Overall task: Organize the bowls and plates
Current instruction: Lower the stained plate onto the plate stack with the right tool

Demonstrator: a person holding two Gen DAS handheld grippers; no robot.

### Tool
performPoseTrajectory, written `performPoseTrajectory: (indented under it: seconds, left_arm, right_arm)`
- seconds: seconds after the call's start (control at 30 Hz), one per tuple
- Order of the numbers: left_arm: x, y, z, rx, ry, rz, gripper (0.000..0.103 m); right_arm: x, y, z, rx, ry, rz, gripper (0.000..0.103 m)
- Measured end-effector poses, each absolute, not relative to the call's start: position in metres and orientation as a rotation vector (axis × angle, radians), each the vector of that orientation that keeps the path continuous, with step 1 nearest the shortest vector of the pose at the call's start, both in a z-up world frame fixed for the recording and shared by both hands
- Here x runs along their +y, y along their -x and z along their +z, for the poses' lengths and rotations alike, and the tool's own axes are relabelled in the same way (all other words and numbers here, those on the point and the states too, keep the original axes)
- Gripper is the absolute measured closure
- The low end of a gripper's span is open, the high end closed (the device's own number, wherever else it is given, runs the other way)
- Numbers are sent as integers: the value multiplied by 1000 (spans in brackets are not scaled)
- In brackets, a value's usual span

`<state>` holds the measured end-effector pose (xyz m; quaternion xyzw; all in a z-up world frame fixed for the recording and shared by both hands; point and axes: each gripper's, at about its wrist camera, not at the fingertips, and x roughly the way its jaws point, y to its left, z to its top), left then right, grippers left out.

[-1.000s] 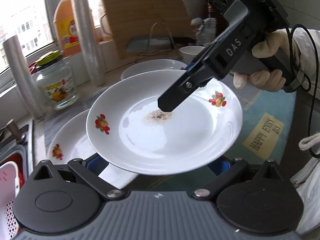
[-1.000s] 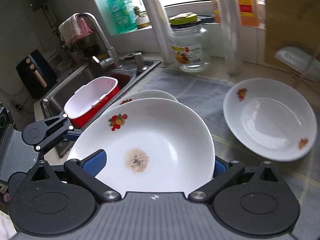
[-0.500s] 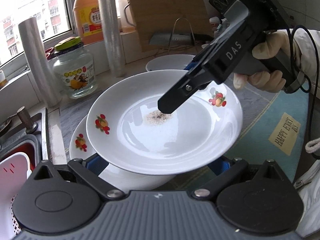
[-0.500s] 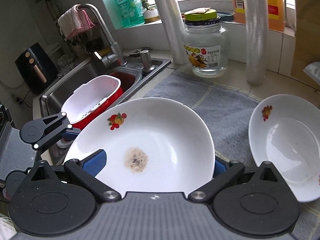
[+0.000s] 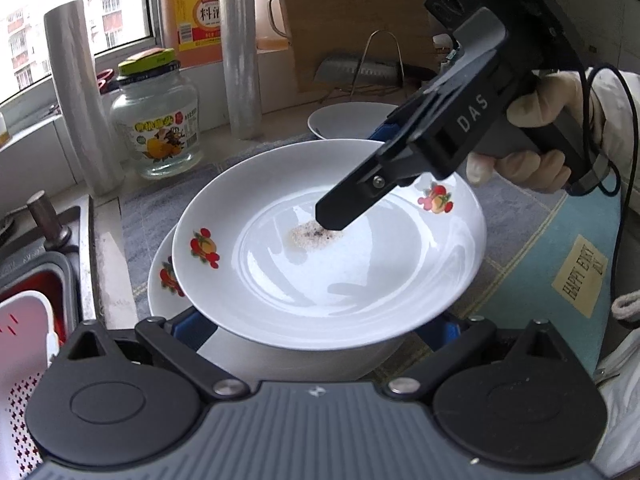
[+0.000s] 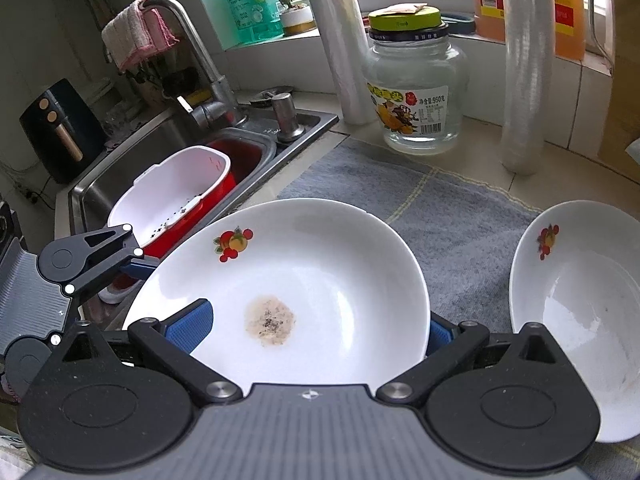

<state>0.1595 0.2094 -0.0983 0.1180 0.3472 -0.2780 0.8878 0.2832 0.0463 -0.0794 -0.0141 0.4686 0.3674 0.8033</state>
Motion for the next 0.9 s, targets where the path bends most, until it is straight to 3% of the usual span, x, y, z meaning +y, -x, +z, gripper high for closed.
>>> performPoseTrajectory:
  seconds: [0.9]
  left_arm:
    - [219,-188,-103,900,-133,-635,1]
  right_arm:
    - [65,-290,-86,1083,119,743,0]
